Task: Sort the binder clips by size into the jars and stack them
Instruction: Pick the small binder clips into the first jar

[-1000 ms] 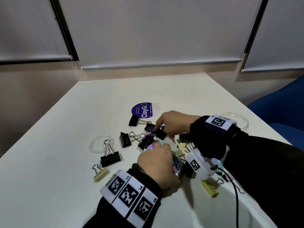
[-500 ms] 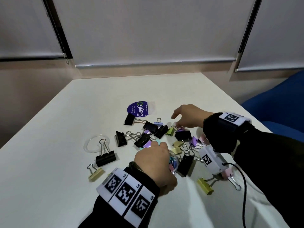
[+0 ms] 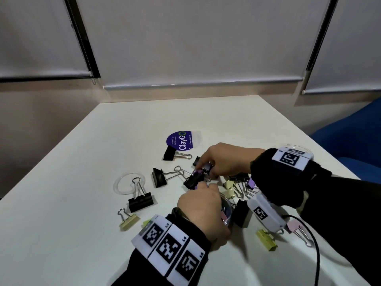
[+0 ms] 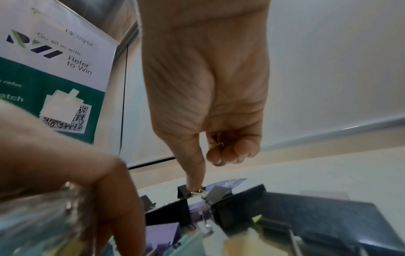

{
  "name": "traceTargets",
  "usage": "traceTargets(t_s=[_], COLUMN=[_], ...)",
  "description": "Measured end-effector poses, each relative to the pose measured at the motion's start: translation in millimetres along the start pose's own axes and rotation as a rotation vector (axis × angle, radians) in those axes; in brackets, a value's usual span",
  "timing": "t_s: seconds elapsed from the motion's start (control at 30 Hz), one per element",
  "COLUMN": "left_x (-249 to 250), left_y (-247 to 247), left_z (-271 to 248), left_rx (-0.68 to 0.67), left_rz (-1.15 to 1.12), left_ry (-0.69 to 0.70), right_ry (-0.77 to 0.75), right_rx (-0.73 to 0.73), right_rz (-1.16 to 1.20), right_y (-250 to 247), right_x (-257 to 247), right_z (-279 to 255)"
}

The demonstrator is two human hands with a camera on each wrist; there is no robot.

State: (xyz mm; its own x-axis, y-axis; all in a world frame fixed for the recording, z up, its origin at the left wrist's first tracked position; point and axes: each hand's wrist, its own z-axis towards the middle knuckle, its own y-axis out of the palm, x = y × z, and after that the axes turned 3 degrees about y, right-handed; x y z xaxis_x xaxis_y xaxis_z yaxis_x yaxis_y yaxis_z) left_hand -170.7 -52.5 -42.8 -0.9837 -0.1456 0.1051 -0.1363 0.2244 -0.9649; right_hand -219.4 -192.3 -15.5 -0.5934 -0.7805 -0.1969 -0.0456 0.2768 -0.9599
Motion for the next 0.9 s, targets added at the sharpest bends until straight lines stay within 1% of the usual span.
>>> traceTargets(t_s=[0.07,0.17,0.27,0.4,0.6,0.7,0.77,0.9], left_x=[0.3,0.4,-4.6,-10.0,-12.0,-15.4,-17.9,-22.8], left_y=[0.9,0.6,-2.9,-9.3,-11.7,-14.6,-17.3,-27.0], left_z=[1.3,2.6,3.2,1.9,-10.7,-19.6,-26.1,-39.2], left_rx=[-0.001,0.003,0.032,0.076,0.155,0.21,0.248,0.298], left_rz=[0.002,-0.02,-0.084,-0.142,-0.238,-0.256,-0.318,-0.429], left_ry=[-0.004,0.024,0.087,0.135,0.178,0.19,0.166,0.114], right_ry=[0.067,0.176,0.181,0.176,0.193,0.184,0.158,0.03], right_rx=[0.093,0.148,0.244,0.394,0.555,0.567,0.554,0.5], right_rz=[0.05,0.124,0.203,0.422,0.546,0.574,0.604,0.689], right_y=[-3.4,-9.6,-12.6,-15.5,-10.1,-11.7,-13.9,-17.8], right_x=[6.8,17.7,26.0,37.4,46.2,40.1,30.2,-2.4], right_z=[-6.9,-22.0,-45.1,-82.1,-120.7,-130.7,-136.1,-140.9])
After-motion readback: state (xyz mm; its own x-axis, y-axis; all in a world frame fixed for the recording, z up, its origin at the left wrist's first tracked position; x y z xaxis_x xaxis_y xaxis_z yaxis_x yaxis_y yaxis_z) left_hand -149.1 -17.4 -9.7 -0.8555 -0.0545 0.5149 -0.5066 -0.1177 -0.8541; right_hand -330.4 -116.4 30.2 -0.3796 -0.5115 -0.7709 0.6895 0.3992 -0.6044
